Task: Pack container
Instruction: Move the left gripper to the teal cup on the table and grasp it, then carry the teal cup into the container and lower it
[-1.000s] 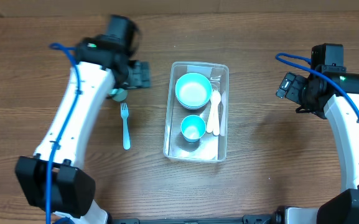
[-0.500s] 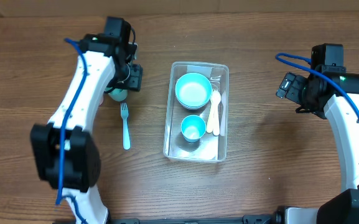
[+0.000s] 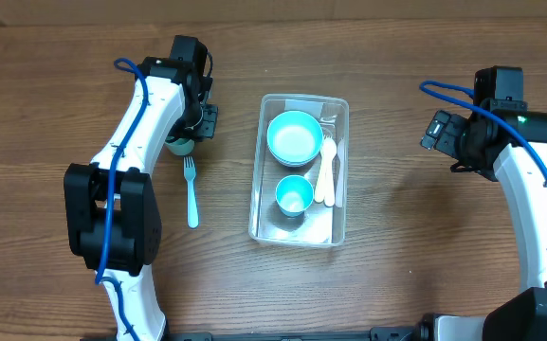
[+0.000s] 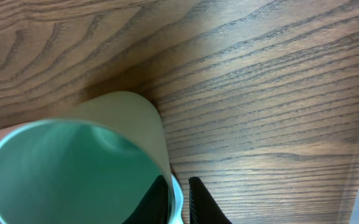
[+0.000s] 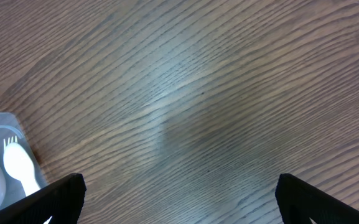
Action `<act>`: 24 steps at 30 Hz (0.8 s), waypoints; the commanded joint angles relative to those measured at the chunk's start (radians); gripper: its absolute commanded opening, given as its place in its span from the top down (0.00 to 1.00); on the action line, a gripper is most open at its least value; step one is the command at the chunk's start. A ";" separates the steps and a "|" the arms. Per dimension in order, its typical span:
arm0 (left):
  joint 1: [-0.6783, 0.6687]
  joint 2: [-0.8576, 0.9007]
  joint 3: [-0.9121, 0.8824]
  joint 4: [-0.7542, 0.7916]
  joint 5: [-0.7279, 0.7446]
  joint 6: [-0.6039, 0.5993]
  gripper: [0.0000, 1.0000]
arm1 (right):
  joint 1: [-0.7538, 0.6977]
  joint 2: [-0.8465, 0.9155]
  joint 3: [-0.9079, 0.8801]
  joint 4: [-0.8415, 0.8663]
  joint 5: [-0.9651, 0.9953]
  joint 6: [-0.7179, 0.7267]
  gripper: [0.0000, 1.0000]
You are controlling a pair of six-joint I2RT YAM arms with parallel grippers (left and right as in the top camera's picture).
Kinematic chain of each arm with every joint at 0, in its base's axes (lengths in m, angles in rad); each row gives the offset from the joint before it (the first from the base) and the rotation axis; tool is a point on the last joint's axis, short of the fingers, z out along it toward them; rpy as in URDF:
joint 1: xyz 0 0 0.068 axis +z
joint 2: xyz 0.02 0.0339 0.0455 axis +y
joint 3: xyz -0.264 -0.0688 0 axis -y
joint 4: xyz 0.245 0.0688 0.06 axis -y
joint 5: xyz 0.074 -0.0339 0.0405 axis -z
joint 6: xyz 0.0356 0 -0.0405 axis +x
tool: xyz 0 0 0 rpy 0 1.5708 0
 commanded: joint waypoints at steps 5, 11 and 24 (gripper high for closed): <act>0.000 0.011 -0.001 0.012 -0.008 0.011 0.96 | 0.000 -0.024 0.022 0.002 0.008 -0.002 0.00; 0.000 -0.003 0.046 -0.007 -0.066 0.010 0.96 | 0.000 -0.024 0.022 0.002 0.008 -0.002 0.00; -0.109 -0.143 0.327 -0.195 -0.023 -0.055 0.96 | 0.000 -0.024 0.022 0.002 0.008 -0.002 0.00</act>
